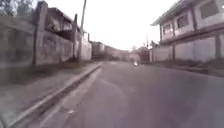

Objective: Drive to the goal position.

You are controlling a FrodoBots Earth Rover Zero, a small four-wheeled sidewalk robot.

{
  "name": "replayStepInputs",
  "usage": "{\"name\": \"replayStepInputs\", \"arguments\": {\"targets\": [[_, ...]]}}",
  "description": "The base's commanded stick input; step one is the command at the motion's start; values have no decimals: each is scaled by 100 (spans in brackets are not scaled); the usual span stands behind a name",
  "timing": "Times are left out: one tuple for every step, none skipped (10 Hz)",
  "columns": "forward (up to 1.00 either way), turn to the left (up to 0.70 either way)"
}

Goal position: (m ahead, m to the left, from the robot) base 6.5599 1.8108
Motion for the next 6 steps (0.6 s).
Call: {"name": "replayStepInputs", "arguments": {"targets": [[100,0],[100,0],[100,0],[100,0],[100,0],[100,0]]}}
